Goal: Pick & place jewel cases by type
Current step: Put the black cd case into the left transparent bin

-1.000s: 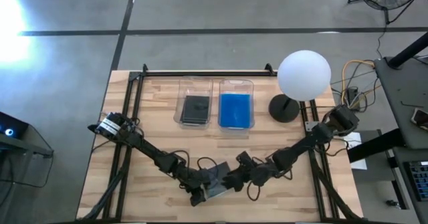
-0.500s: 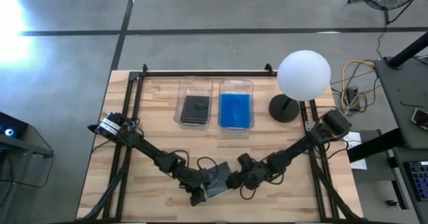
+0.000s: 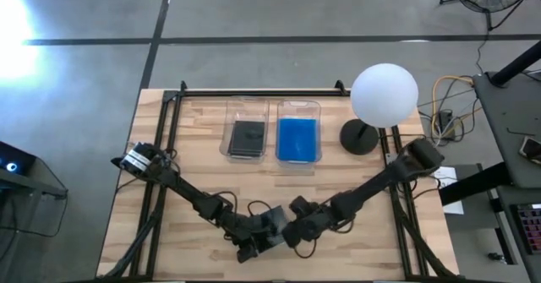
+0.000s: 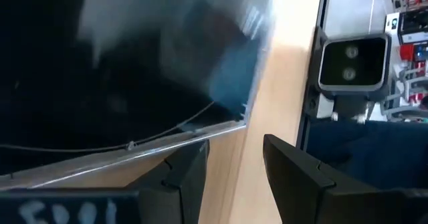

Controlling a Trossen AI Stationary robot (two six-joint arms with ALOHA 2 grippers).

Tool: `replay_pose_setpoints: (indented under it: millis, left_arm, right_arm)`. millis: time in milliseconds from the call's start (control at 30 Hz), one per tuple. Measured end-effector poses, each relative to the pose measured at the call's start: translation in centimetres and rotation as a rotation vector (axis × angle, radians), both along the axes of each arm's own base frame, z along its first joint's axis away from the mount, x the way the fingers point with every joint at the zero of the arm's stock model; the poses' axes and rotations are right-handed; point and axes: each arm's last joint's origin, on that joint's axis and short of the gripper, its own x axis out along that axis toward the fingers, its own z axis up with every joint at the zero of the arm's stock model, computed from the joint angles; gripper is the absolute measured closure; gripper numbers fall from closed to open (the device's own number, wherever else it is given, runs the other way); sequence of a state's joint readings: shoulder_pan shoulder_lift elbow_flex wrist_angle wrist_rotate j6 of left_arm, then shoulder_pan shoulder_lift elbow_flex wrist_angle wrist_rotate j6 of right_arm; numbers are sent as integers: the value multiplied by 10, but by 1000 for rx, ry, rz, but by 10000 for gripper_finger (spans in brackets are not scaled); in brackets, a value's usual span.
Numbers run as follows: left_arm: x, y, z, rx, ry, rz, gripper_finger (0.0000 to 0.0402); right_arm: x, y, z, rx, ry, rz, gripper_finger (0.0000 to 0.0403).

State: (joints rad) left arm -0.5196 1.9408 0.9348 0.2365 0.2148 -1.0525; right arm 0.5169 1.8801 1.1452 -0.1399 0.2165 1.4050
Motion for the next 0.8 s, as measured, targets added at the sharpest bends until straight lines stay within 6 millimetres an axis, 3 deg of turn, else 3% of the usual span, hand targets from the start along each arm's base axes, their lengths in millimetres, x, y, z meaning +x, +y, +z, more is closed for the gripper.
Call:
replay_pose_setpoints:
  millis: [100,333,567,800]
  left_arm:
    - [-8,-5,-4,16,9,-9,266]
    - [-11,-8,-6,21,-2,23,266]
    - [-11,-8,-6,21,-17,35,266]
    - [-14,-11,-7,27,-17,39,266]
  right_arm:
    - [4,2,23,20,-100,29,206]
    - [22,10,43,40,-279,68,207]
    - [38,16,28,54,-282,57,207]
    - [41,18,19,142,-213,27,211]
